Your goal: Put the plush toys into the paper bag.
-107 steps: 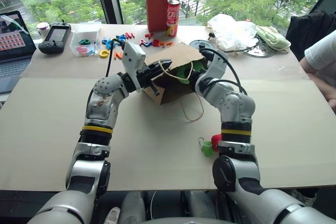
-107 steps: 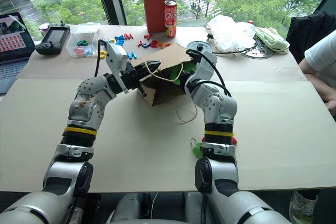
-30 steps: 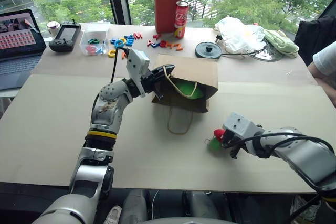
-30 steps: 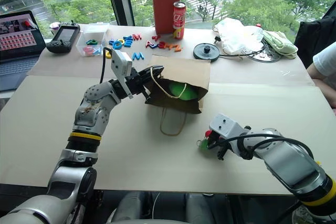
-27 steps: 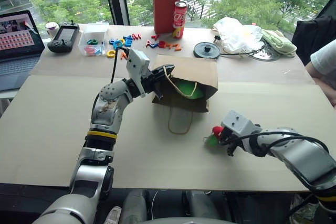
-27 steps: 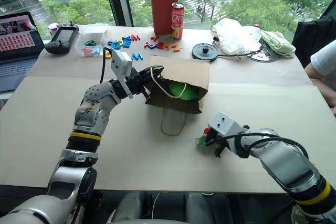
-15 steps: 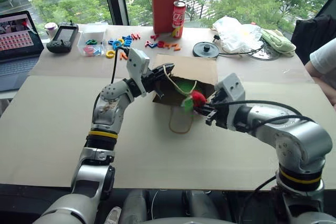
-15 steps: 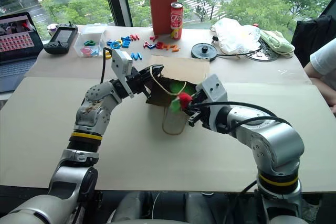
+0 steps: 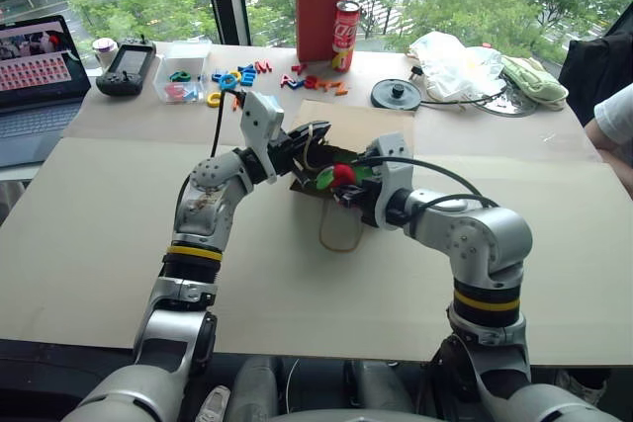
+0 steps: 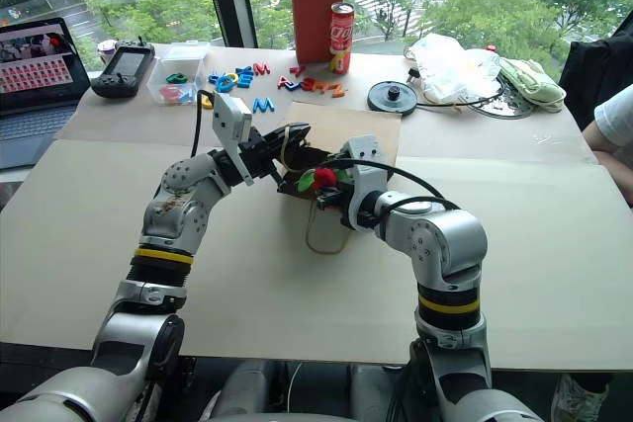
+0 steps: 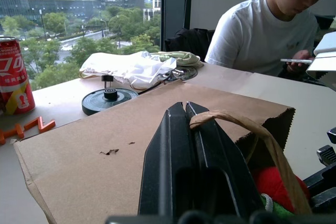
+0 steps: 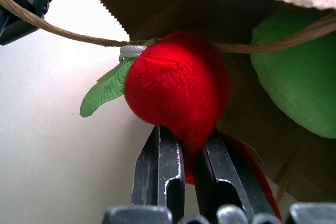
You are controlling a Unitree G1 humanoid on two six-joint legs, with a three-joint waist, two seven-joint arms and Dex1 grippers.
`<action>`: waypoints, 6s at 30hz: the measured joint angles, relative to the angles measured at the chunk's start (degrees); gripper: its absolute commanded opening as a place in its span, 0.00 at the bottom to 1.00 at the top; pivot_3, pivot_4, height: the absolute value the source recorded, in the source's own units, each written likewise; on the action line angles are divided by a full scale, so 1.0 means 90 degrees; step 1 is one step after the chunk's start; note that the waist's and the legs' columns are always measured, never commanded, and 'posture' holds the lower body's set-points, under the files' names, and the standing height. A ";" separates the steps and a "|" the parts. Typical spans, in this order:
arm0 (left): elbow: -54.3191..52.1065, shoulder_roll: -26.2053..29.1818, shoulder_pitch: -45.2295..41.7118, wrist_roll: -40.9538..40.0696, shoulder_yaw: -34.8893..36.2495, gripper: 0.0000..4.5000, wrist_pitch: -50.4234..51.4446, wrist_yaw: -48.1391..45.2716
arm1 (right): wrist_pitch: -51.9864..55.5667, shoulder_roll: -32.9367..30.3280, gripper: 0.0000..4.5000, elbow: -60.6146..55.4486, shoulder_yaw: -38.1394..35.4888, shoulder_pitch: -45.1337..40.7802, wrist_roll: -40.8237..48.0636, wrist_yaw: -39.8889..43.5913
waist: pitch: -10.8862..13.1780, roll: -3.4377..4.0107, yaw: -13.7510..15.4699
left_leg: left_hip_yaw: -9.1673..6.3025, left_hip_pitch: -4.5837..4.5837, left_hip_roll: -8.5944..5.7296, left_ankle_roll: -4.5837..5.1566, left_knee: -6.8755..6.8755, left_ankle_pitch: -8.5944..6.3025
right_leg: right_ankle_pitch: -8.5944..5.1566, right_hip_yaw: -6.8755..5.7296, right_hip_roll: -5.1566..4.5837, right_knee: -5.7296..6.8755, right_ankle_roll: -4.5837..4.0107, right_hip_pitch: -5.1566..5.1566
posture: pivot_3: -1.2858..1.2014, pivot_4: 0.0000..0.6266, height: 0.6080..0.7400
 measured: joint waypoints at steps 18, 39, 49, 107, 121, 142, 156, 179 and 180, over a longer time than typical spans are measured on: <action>-0.0278 -0.0034 -0.0099 -0.0208 -0.0015 0.00 0.0321 -0.0079 | -0.0088 0.0604 0.08 -0.0188 -0.0123 0.0197 -0.0013 -0.0410 | 0.0000 0.0000 -0.0071 | -0.0032 0.0008 -0.0011 -0.0002 -0.0001 0.0002 | 0.0000 0.0009 0.0008 0.0003 0.0000 -0.0002 | 0.52 0.24 1.00; -0.0771 -0.0176 0.0156 -0.0236 -0.0109 0.00 0.0706 0.0050 | -0.2313 0.1604 0.82 0.3284 -0.1145 -0.1511 -0.0228 -0.1731 | 0.0004 0.0007 -0.0098 | -0.0030 0.0002 -0.0014 -0.0008 -0.0026 0.0006 | 0.0000 0.0005 0.0003 0.0023 -0.0001 -0.0005 | 0.52 0.24 1.00; -0.0751 -0.0150 0.0174 -0.0222 -0.0120 0.00 0.0675 0.0104 | -0.1220 0.0873 0.99 0.1857 -0.0742 -0.1250 0.0402 -0.1134 | 0.0005 0.0008 -0.0049 | -0.0034 -0.0003 -0.0015 -0.0008 -0.0027 0.0006 | 0.0000 -0.0003 -0.0002 0.0015 0.0000 0.0000 | 0.52 0.24 1.00; -0.0592 -0.0793 0.0007 -0.1634 0.1018 0.00 0.1984 0.1149 | -0.1535 -0.1831 0.09 -0.1624 -0.0243 -0.0227 0.0219 0.0663 | 0.0007 0.0010 -0.0069 | -0.0049 0.0006 -0.0020 0.0002 -0.0021 0.0013 | -0.0003 0.0009 0.0005 -0.0008 0.0002 0.0000 | 0.52 0.24 1.00; -0.0829 -0.0883 0.0093 -0.2445 0.1204 0.00 0.2799 0.1626 | -0.0303 -0.1378 0.09 -0.1014 0.0291 0.0581 0.0396 0.0195 | 0.0007 0.0009 -0.0047 | -0.0045 0.0001 -0.0027 0.0001 -0.0021 0.0014 | -0.0002 0.0010 -0.0002 -0.0009 0.0002 -0.0001 | 0.52 0.24 1.00; -0.0910 -0.0787 0.0187 -0.2443 0.0934 0.00 0.2786 0.1579 | -0.1241 -0.0489 0.59 0.0548 0.1061 0.0692 -0.0543 -0.0240 | 0.0007 0.0009 -0.0058 | -0.0046 0.0003 -0.0026 -0.0007 -0.0022 0.0020 | -0.0002 0.0012 0.0002 -0.0008 0.0002 -0.0001 | 0.52 0.24 1.00; -0.0910 -0.0785 0.0191 -0.2443 0.0870 0.00 0.2786 0.1576 | -0.1542 -0.0335 0.01 0.0812 0.1009 0.0691 -0.0691 -0.0189 | 0.0007 0.0009 -0.0058 | -0.0047 0.0003 -0.0026 -0.0007 -0.0022 0.0020 | -0.0002 0.0012 0.0002 -0.0008 0.0002 -0.0001 | 0.52 0.24 1.00; -0.0906 -0.0944 0.0148 -0.3142 0.1292 0.00 0.3395 0.1745 | -0.1272 -0.2073 0.01 -0.1390 0.0322 -0.0552 -0.0315 0.0523 | 0.0007 0.0010 -0.0063 | -0.0047 0.0005 -0.0026 -0.0007 -0.0027 0.0020 | -0.0002 0.0011 0.0001 -0.0011 0.0002 0.0001 | 0.52 0.24 1.00; -0.0906 -0.0928 0.0198 -0.3141 0.1292 0.00 0.3453 0.1745 | -0.1194 -0.2125 0.01 -0.1401 0.0470 -0.0509 -0.0316 0.0552 | 0.0008 0.0010 -0.0062 | -0.0047 0.0004 -0.0026 -0.0007 -0.0026 0.0020 | -0.0002 0.0012 0.0001 -0.0013 0.0002 0.0000 | 0.52 0.24 1.00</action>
